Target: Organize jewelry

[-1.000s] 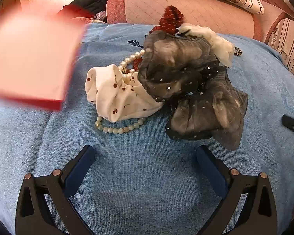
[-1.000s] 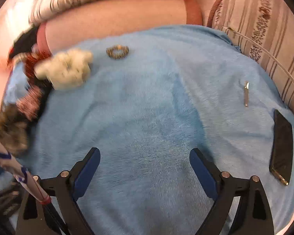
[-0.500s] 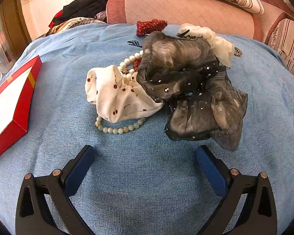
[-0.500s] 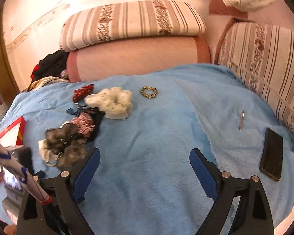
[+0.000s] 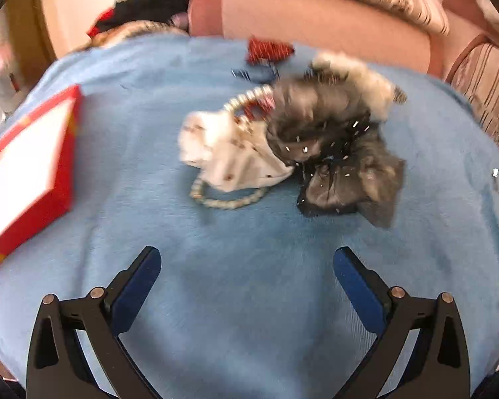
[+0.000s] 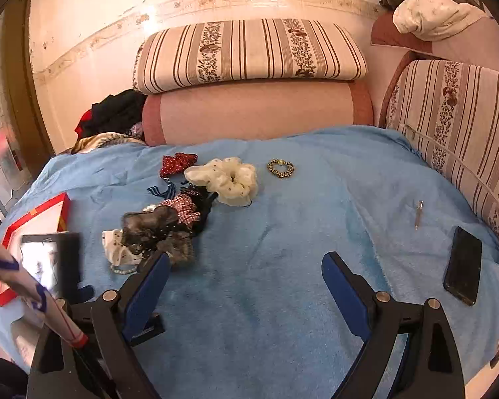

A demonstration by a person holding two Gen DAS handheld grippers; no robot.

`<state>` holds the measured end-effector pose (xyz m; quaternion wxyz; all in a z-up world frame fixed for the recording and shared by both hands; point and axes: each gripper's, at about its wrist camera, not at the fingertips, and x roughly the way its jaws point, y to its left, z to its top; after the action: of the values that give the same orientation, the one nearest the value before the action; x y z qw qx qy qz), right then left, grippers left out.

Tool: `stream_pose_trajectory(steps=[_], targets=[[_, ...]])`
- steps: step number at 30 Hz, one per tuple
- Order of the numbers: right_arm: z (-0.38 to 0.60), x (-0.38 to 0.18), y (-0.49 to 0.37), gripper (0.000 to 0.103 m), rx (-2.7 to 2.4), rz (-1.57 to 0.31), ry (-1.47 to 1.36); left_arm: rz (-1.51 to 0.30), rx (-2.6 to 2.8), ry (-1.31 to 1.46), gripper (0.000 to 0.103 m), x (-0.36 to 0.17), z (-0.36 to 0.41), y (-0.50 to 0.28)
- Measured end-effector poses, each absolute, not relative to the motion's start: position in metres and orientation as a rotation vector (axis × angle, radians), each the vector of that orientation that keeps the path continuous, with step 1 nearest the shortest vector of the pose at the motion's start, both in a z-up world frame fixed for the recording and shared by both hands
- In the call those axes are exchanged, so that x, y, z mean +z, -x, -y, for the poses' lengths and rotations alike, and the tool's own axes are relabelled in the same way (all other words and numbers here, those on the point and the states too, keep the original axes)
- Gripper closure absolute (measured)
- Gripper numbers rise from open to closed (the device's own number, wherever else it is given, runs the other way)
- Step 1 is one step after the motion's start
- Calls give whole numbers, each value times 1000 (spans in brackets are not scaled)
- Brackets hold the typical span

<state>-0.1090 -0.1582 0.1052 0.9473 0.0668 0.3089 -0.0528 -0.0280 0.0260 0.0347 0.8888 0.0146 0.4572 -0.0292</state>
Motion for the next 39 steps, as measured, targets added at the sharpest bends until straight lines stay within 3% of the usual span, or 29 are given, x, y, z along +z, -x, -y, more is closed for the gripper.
stream_pose_trajectory(steps=[7, 15, 39], targets=[[153, 115, 125, 8, -84, -612, -151, -767, -48, -73, 0, 100, -52, 84], [144, 115, 139, 8, -72, -620, -151, -697, -23, -21, 0, 133, -80, 105], [133, 100, 126, 8, -38, -678, -122, -752, -23, -3, 0, 118, -93, 90]])
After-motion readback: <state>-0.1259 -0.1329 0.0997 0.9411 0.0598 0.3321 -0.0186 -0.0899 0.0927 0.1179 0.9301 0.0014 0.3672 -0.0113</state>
